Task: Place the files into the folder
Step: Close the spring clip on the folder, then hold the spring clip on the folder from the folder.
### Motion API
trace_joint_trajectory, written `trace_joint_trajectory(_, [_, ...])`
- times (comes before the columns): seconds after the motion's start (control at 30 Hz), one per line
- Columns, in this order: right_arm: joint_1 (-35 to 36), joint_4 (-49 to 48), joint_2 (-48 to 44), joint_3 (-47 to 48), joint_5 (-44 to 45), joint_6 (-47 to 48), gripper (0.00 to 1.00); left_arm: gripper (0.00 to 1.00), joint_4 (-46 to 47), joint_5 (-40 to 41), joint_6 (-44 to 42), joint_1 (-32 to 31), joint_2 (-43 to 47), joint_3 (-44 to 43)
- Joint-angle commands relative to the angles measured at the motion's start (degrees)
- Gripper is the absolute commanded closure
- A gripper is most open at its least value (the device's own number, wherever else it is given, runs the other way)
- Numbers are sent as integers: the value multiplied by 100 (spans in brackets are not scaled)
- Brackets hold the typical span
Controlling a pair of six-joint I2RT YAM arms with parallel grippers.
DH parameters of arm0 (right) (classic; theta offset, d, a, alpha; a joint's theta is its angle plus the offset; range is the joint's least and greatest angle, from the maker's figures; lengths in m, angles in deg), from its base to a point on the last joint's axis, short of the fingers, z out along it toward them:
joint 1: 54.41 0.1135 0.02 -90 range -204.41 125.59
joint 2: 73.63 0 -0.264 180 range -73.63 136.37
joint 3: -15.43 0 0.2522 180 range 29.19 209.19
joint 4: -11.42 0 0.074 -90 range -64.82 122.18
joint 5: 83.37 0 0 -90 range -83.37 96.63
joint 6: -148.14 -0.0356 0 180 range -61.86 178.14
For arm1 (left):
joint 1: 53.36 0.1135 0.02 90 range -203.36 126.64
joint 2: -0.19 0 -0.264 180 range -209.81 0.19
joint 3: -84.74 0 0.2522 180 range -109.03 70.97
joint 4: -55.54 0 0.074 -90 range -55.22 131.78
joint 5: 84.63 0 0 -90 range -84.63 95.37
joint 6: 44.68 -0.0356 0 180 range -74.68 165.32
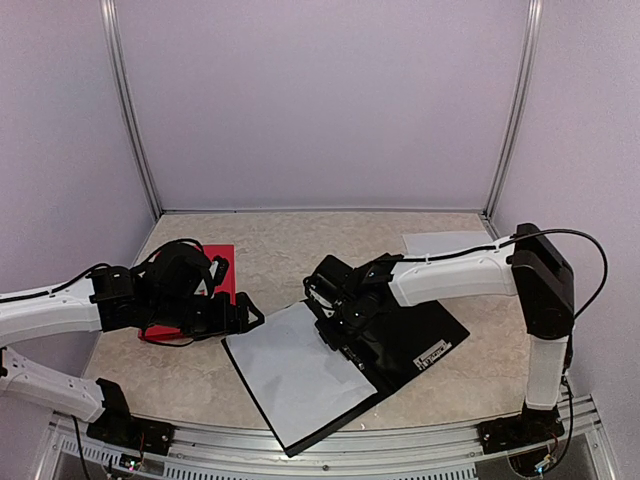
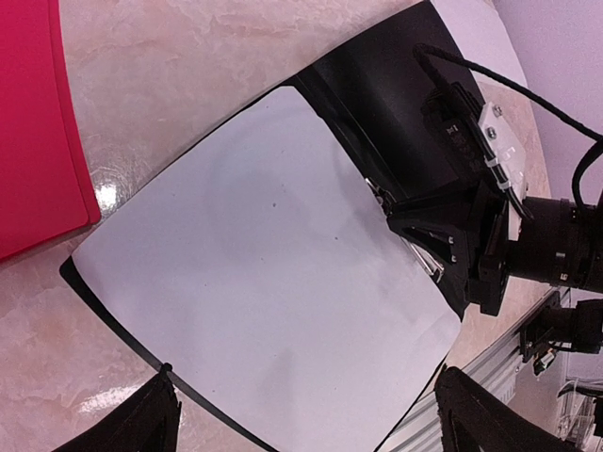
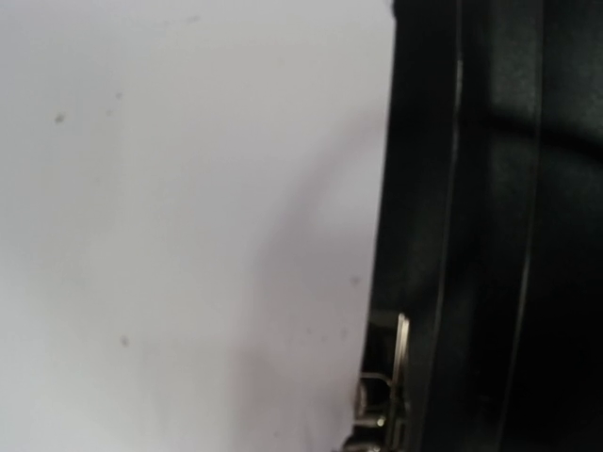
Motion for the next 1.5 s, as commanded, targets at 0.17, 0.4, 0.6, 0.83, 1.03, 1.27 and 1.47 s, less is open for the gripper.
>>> trace_joint_trajectory(0.17, [52,143,199,196,150,49,93,9,-82,38,-27,35,97,75])
trace_joint_trajectory(0.4, [44,166,287,314,161,82,93,9,-93,37,-17,38,105,90])
trace_joint_trajectory(0.6, [38,202,355,412,165,122,93,9,-101,35,-29,35,106,87])
trace_joint_trajectory(0.83, [6,213,456,494,156,156,93,9,-133,66,-35,35,139,83])
trace_joint_trajectory(1.03, [-19,215,571,579,147,207,91,9,-149,75,-44,40,150,87])
trace_joint_trajectory(1.27, [-32,239,685,689,173,277,83,9,-175,92,-59,44,165,85])
trace_joint_trajectory(1.47, [-31,240,616,776,215,336,68,9,-150,83,-69,44,110,75])
